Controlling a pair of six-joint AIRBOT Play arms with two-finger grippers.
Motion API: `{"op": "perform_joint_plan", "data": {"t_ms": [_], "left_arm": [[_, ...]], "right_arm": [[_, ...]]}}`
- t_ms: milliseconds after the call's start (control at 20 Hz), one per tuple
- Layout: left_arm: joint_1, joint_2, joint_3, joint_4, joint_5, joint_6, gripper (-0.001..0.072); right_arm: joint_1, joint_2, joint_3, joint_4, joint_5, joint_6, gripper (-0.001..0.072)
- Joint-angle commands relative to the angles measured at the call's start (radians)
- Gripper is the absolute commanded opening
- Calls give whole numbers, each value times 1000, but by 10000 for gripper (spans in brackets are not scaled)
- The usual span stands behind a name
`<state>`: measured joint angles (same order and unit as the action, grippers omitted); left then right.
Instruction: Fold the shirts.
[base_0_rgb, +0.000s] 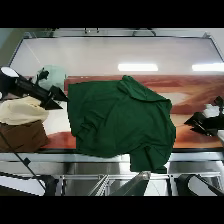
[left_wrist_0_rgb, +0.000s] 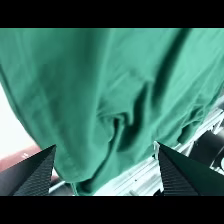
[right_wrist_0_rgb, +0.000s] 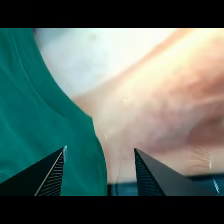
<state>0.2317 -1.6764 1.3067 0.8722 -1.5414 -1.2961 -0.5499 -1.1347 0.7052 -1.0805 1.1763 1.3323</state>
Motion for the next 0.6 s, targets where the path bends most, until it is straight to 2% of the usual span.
{"op": "perform_joint_plan", "data": {"t_ms": [0, 100, 150, 200, 250, 550], "left_arm": [[3, 61, -206, -11, 221, 35, 697], [3, 43, -168, -11, 308, 33, 696], [3, 23, -118, -12, 320, 20, 661], [0, 0, -57, -11, 322, 15, 515], [-6, -27, 5, -11, 323, 15, 483], [-53, -285, 369, -8, 366, -36, 484]], "right_arm": [[0, -72, 4, 129, -122, -109, 483], [2, -158, 64, 218, -140, -133, 483], [2, -212, 106, 249, -132, -133, 483], [4, -271, 155, 283, -121, -134, 483], [8, -325, 200, 320, -112, -155, 483], [79, -509, 379, 378, -133, -182, 483]]}}
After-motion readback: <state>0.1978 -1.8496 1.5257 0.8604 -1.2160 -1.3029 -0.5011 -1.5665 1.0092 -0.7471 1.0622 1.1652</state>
